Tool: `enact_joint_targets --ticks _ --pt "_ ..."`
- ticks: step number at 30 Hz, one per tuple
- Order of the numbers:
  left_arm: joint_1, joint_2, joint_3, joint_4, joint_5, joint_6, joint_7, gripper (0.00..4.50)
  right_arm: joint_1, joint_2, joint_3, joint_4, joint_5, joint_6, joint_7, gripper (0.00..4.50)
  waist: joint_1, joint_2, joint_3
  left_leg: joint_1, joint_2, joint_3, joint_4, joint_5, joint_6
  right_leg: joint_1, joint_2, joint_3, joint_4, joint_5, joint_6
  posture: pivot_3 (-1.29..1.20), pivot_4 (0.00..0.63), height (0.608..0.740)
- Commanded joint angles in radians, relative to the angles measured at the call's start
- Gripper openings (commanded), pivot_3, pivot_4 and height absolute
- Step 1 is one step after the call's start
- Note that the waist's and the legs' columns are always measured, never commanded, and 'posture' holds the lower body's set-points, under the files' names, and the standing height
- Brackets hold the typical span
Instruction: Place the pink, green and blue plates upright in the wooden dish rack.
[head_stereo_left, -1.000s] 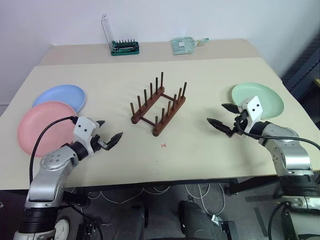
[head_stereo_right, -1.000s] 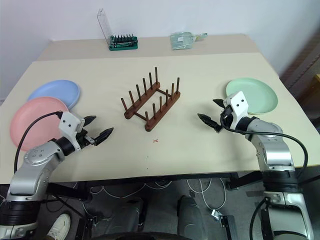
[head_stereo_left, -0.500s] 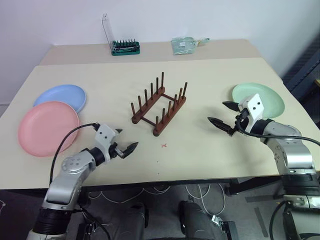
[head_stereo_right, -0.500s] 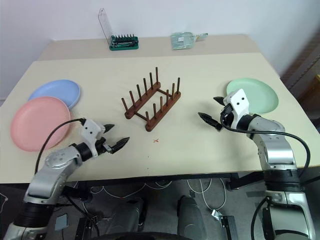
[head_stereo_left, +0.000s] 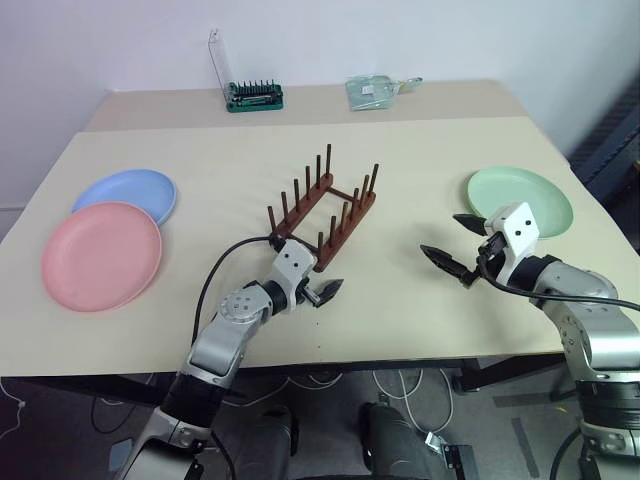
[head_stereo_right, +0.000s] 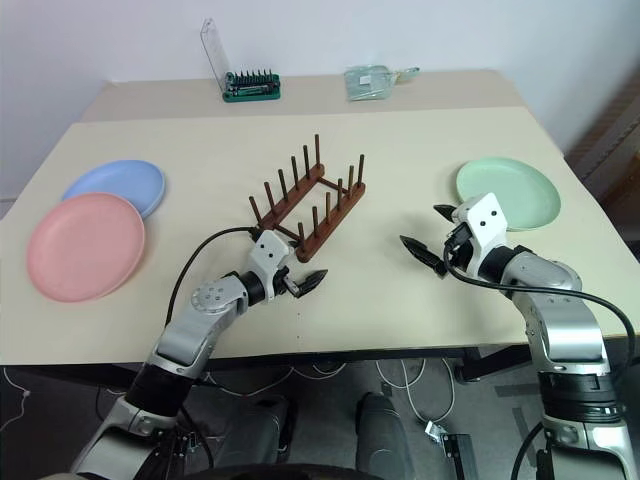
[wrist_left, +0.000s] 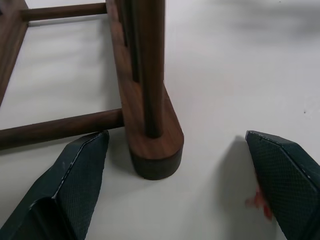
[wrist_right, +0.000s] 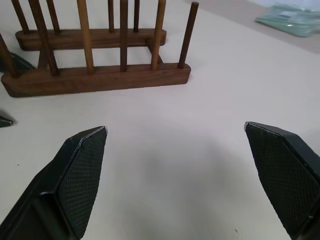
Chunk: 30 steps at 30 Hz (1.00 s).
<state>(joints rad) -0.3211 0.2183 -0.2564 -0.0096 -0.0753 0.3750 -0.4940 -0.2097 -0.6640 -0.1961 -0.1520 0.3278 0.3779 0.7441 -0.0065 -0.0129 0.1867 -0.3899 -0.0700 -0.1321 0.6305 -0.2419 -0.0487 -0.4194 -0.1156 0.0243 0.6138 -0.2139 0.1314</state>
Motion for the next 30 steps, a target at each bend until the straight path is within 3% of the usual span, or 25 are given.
enact_joint_targets --ticks 1,3,9,13,16,22,29,30 --pt "-0.001 -0.022 -0.004 0.035 0.016 0.010 0.027 4.25 -0.003 -0.011 -0.025 -0.050 0.011 0.005 -0.016 4.50 -0.001 0.000 0.000 0.001 0.000 0.000 0.000 0.000 0.000 0.001 0.000 0.000 0.000 0.000 0.000 0.00 0.150 0.740" --pt "0.003 -0.024 0.002 0.030 0.012 0.009 0.024 3.64 -0.004 -0.006 -0.025 -0.057 0.013 0.009 -0.025 4.50 -0.001 0.000 0.000 0.001 0.000 0.000 0.001 0.000 0.000 0.002 0.000 0.000 0.000 0.000 0.000 0.00 0.150 0.740" --pt "-0.005 -0.001 0.009 0.044 0.043 -0.013 0.028 0.79 0.013 0.006 -0.017 -0.055 0.011 -0.006 -0.035 4.50 -0.002 0.000 0.000 0.001 0.000 0.000 0.001 0.000 0.000 0.002 0.000 0.000 0.000 -0.001 0.001 0.00 0.150 0.740" --pt "-0.009 0.033 0.006 0.061 0.068 -0.058 0.013 0.75 0.014 0.020 -0.006 -0.063 0.010 -0.005 -0.045 4.50 -0.002 0.001 -0.001 0.001 -0.001 0.000 0.001 0.000 0.001 0.002 -0.001 0.000 0.000 -0.001 0.001 0.00 0.150 0.740" --pt "-0.038 0.107 -0.014 0.111 0.064 -0.223 -0.122 0.75 0.024 0.033 0.003 -0.059 0.008 -0.015 -0.047 4.50 -0.007 0.001 -0.001 0.001 -0.001 0.000 0.000 0.000 0.001 0.002 -0.001 0.000 0.000 -0.001 0.001 0.00 0.150 0.740" --pt "-0.148 0.174 -0.017 0.231 -0.053 -0.333 -0.447 0.75 0.045 0.046 0.018 -0.064 0.002 -0.026 -0.054 4.50 -0.006 0.001 -0.001 0.001 -0.001 0.000 0.000 0.000 0.001 0.002 -0.001 0.000 0.000 -0.001 0.001 0.00 0.150 0.740" --pt "-0.240 0.167 -0.014 0.409 -0.043 -0.412 -0.576 0.75 0.076 0.047 0.009 -0.084 0.000 -0.030 -0.069 4.50 -0.004 0.001 0.000 0.001 -0.001 -0.001 0.000 -0.001 0.001 0.002 -0.001 -0.001 0.000 -0.001 0.001 0.00 0.150 0.740" --pt "-0.247 0.169 -0.013 0.432 -0.034 -0.422 -0.579 1.25 0.086 0.045 0.004 -0.090 0.000 -0.031 -0.072 4.50 -0.005 0.001 0.000 0.001 -0.001 -0.001 0.000 -0.001 0.001 0.002 -0.001 0.000 0.000 -0.001 0.001 0.00 0.150 0.740"
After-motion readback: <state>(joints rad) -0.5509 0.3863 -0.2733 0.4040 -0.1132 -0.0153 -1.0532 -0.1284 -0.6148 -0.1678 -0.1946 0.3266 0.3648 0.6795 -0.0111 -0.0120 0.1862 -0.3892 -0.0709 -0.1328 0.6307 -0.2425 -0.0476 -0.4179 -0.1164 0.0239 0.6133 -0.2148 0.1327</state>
